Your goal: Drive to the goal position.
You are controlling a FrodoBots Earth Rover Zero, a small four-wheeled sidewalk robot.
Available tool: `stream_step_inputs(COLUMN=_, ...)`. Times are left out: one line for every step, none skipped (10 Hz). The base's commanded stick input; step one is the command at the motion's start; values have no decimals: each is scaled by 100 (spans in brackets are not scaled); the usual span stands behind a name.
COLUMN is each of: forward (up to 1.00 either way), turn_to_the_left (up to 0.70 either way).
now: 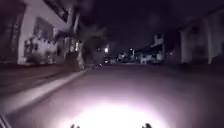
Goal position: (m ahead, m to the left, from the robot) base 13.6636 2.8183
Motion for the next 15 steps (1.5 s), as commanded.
stream_step_inputs(forward=70, turn_to_the_left=0)
stream_step_inputs(forward=70, turn_to_the_left=0)
stream_step_inputs(forward=70, turn_to_the_left=0)
stream_step_inputs(forward=70, turn_to_the_left=0)
stream_step_inputs(forward=70, turn_to_the_left=0)
stream_step_inputs(forward=70, turn_to_the_left=0)
stream_step_inputs(forward=70, turn_to_the_left=0)
stream_step_inputs(forward=70, turn_to_the_left=0)
stream_step_inputs(forward=70, turn_to_the_left=0)
stream_step_inputs(forward=70, turn_to_the_left=0)
stream_step_inputs(forward=70, turn_to_the_left=0)
stream_step_inputs(forward=70, turn_to_the_left=0)
stream_step_inputs(forward=70, turn_to_the_left=0)
stream_step_inputs(forward=70, turn_to_the_left=0)
stream_step_inputs(forward=70, turn_to_the_left=0)
